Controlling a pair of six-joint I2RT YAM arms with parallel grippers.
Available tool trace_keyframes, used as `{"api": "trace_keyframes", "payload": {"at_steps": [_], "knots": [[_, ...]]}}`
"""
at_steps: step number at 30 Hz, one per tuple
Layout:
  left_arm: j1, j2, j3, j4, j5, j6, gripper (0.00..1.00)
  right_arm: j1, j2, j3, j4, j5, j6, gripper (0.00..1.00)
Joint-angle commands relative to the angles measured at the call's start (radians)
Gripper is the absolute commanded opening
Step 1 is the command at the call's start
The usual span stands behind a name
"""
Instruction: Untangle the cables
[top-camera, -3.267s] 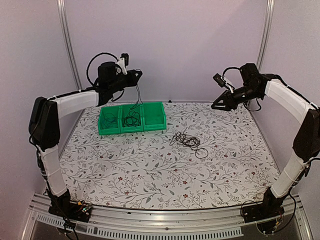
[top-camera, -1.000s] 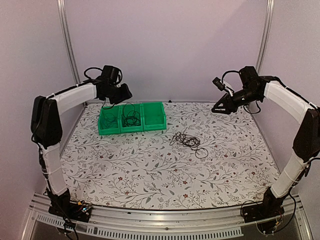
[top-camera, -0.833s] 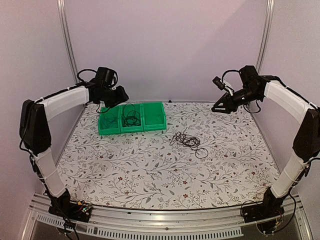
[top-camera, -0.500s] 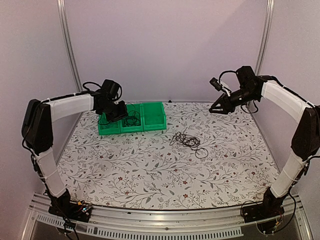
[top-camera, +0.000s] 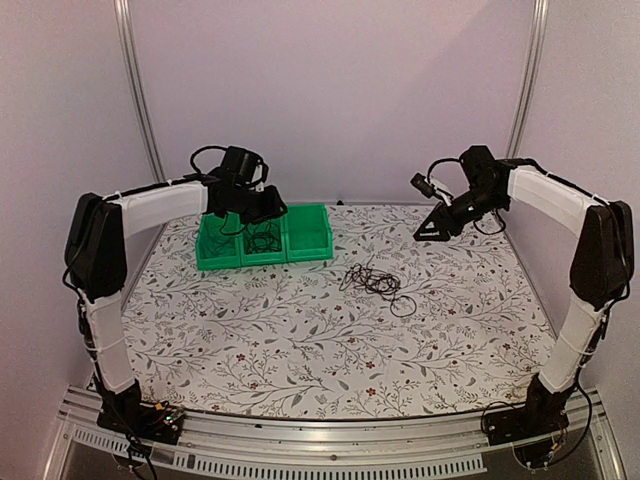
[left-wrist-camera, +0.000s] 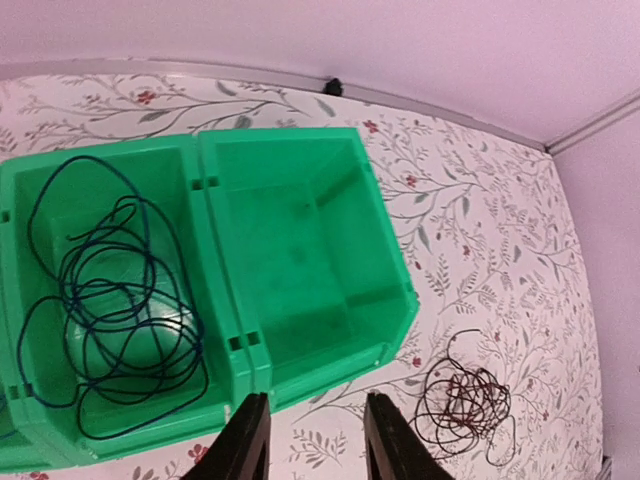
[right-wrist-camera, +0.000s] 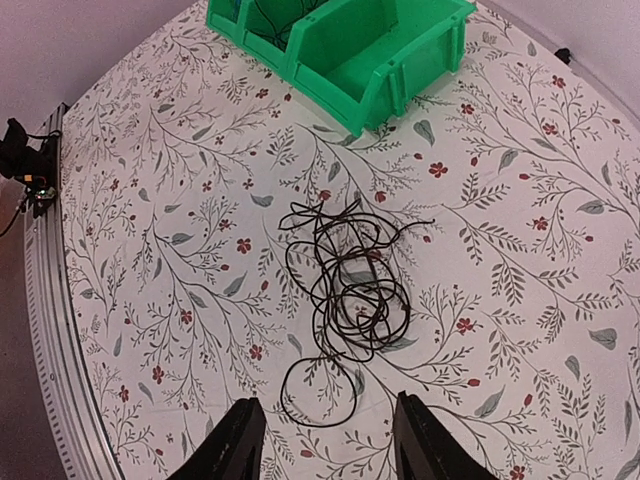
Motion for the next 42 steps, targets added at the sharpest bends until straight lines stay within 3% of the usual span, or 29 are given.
{"api": "trace_keyframes", "payload": {"at_steps": [1, 5, 12, 19, 27, 37, 38, 40, 42], "knots": [[-0.099, -0.026, 0.006, 0.166, 0.166, 0.176, 0.38, 0.002, 0.108, -0.003, -0.025, 0.038, -0.005, 0.49], [-0.183, -0.013, -0.011, 0.194, 0.218, 0.269, 0.43, 0.003, 0.209, 0.073, -0.019, 0.026, 0.012, 0.51], [-0.263, -0.033, -0.071, 0.206, 0.25, 0.222, 0.44, 0.026, 0.423, 0.278, -0.002, -0.027, 0.046, 0.57], [-0.281, -0.106, -0.138, 0.164, 0.207, 0.153, 0.44, 0.054, 0.618, 0.431, 0.017, -0.094, 0.088, 0.59], [-0.283, -0.178, -0.183, 0.104, 0.135, 0.11, 0.42, 0.085, 0.703, 0.449, 0.124, -0.143, 0.158, 0.57], [-0.288, -0.256, -0.233, 0.061, 0.078, 0.073, 0.42, 0.089, 0.797, 0.503, 0.218, -0.162, 0.244, 0.38], [-0.288, -0.262, -0.236, 0.055, 0.072, 0.073, 0.42, 0.089, 0.802, 0.507, 0.222, -0.16, 0.248, 0.33], [-0.288, -0.271, -0.24, 0.054, 0.065, 0.075, 0.42, 0.09, 0.809, 0.515, 0.221, -0.162, 0.249, 0.12], [-0.289, -0.275, -0.243, 0.056, 0.061, 0.079, 0.42, 0.09, 0.806, 0.516, 0.218, -0.16, 0.251, 0.0]]}}
